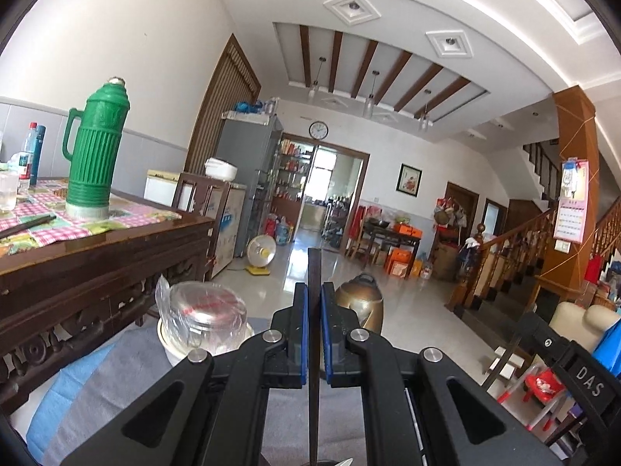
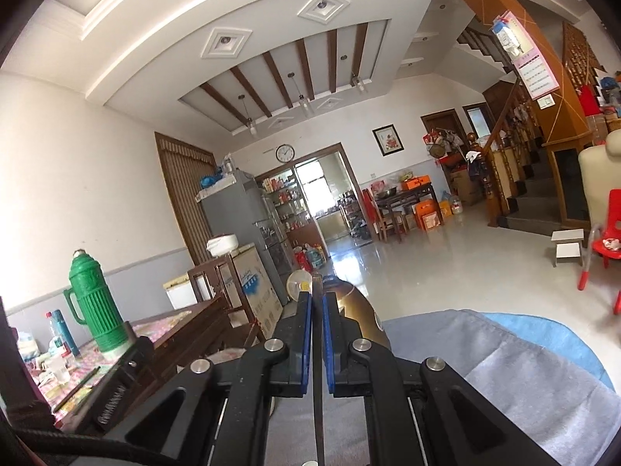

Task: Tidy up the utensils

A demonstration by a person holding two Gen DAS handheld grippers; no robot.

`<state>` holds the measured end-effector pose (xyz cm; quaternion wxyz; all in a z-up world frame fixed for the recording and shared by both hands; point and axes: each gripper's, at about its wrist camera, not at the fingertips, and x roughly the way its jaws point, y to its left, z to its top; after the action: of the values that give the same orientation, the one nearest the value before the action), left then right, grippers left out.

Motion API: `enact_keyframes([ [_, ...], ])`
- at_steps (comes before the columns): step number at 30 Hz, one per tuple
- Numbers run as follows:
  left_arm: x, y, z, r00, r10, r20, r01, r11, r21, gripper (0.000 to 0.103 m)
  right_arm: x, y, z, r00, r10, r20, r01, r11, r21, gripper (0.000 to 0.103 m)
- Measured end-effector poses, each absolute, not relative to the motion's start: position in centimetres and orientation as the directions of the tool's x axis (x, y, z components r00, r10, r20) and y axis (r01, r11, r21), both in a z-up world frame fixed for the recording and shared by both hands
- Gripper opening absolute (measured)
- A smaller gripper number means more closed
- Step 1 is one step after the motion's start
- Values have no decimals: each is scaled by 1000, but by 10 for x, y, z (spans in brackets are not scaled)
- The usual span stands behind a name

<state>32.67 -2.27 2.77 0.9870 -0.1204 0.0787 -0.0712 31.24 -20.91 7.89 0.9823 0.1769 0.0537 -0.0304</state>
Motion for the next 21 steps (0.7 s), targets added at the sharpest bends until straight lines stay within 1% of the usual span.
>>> enact_keyframes([
  [8, 326, -29, 9, 965, -177, -195, 132, 966, -224, 7, 315, -202, 56, 979, -12, -202, 77, 945, 319, 6],
  [15, 311, -29, 14, 952, -213, -218, 174, 967, -186, 8, 310, -204, 47, 960, 29, -279, 66, 944, 323, 7],
  [16, 306, -27, 17, 952, -218, -217, 182, 968, -173, 11, 309, -207, 46, 954, 51, -294, 56, 938, 343, 7],
  [17, 301, -24, 19, 951, -224, -215, 191, 968, -162, 20, 307, -209, 46, 949, 65, -309, 53, 932, 359, 8],
  [18, 297, -23, 21, 951, -224, -213, 194, 969, -155, 27, 306, -211, 45, 945, 72, -319, 54, 928, 369, 8],
  [19, 289, -20, 23, 953, -223, -206, 195, 970, -146, 38, 305, -213, 45, 941, 77, -329, 57, 924, 379, 8],
  [20, 281, -18, 26, 955, -223, -198, 197, 970, -141, 42, 300, -217, 46, 938, 82, -337, 62, 917, 395, 9],
  [21, 277, -16, 28, 955, -225, -195, 200, 970, -138, 42, 299, -219, 48, 937, 86, -338, 63, 911, 407, 9],
])
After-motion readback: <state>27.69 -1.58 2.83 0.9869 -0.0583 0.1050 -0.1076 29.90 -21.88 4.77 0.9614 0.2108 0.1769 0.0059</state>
